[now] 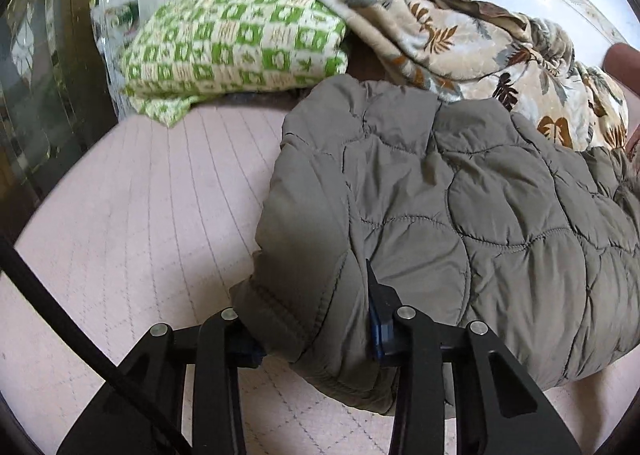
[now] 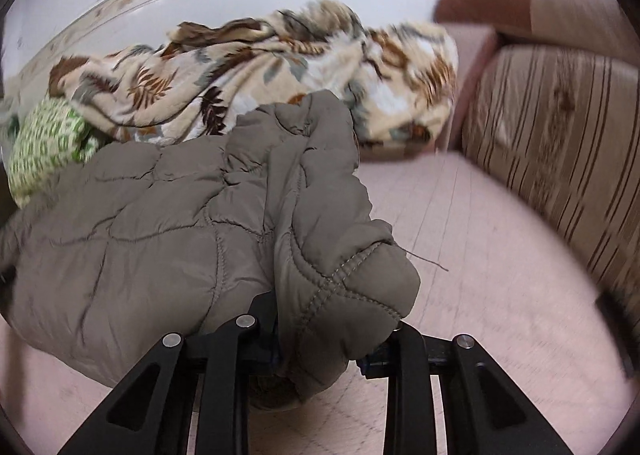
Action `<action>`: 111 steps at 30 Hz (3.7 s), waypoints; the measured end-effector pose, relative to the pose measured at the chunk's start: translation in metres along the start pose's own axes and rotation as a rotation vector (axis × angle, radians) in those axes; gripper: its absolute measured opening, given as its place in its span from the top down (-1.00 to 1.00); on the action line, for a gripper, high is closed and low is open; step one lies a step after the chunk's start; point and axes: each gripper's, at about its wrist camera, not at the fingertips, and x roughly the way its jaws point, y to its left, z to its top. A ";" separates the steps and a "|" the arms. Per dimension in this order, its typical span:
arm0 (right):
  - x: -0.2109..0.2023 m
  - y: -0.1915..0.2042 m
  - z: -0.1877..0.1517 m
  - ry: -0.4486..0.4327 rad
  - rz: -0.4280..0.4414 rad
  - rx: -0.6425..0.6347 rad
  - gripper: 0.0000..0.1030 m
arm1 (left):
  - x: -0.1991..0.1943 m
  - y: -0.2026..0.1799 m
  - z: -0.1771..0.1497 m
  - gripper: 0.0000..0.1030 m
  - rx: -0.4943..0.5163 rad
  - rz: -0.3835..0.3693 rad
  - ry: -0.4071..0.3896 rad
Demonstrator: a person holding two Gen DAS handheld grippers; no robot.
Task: Fold large clothes
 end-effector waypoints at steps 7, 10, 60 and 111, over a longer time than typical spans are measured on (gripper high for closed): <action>-0.020 0.016 0.007 -0.089 -0.055 -0.110 0.46 | -0.024 -0.008 0.004 0.30 0.051 0.025 -0.079; -0.029 0.018 0.009 -0.111 -0.057 -0.130 0.46 | -0.033 -0.007 0.008 0.30 0.055 0.023 -0.092; -0.131 -0.105 -0.143 0.241 0.262 0.420 -0.13 | -0.146 0.070 -0.144 -0.77 -0.078 0.118 0.060; -0.105 0.076 -0.116 0.074 0.247 -0.125 -0.21 | -0.124 -0.062 -0.141 -0.86 0.158 0.054 -0.069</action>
